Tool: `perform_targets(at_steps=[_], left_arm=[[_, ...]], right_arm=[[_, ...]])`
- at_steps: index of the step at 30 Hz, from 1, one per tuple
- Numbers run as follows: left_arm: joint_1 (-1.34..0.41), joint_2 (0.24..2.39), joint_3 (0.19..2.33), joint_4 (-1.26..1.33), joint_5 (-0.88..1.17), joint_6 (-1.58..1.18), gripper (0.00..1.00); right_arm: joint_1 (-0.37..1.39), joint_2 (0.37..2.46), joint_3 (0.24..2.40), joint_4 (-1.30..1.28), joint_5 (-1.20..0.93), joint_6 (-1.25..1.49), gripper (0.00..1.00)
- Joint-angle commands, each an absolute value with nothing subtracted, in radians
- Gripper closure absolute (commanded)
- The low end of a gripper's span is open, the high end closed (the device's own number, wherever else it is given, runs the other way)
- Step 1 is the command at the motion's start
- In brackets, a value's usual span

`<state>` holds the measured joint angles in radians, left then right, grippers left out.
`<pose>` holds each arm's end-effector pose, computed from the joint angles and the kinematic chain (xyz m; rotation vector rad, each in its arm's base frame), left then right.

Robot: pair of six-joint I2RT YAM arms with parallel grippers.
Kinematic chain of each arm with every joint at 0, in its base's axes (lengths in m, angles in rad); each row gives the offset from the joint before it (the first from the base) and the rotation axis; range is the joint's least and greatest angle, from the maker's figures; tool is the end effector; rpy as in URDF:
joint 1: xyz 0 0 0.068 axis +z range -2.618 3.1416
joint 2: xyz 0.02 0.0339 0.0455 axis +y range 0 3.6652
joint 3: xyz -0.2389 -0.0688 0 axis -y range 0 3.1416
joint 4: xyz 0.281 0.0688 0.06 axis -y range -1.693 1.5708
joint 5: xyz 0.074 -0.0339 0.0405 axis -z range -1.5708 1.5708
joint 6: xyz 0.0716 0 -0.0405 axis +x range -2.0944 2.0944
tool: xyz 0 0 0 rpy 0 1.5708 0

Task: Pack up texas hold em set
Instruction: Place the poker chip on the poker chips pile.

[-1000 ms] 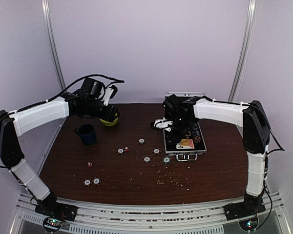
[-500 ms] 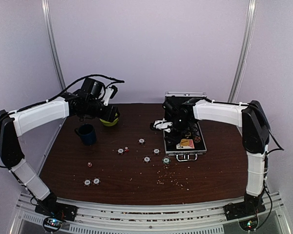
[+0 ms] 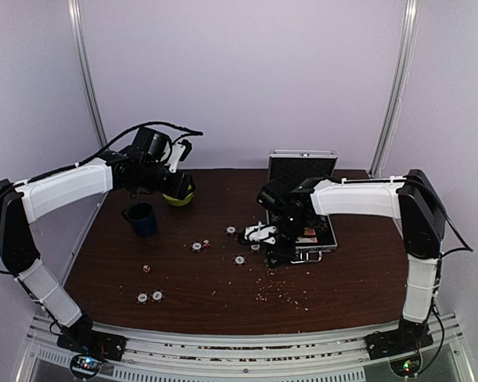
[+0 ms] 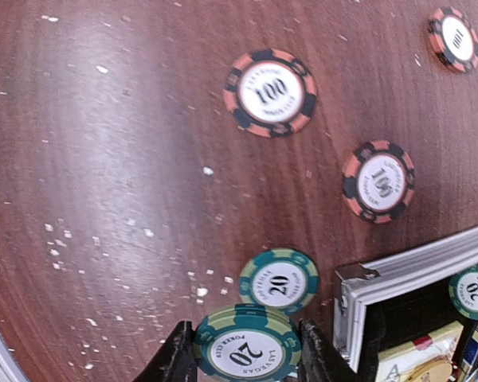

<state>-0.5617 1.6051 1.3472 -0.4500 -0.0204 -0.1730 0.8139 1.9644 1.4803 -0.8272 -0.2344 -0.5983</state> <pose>0.3612 -0.2256 0.2439 0.4345 2.2634 -0.3591 0.2798 0.3205 0.1176 -1.9061 2.1668 0.3783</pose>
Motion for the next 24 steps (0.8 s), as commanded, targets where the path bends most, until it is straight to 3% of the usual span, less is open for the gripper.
perform_targets(at_steps=[1,12,24], left_arm=[[-0.552,1.616,1.361,-0.440,-0.008,-0.161,0.44],[-0.551,1.617,1.360,-0.439,-0.004,-0.159,0.44],[-0.551,1.624,1.359,-0.440,0.000,-0.160,0.44]], right_arm=[[0.801,2.007,1.515,-0.831,-0.219,-0.591,0.84],[0.801,2.071,1.555,-0.824,-0.201,-0.582,0.81],[0.793,2.112,1.544,-0.796,-0.158,-0.566,0.61]])
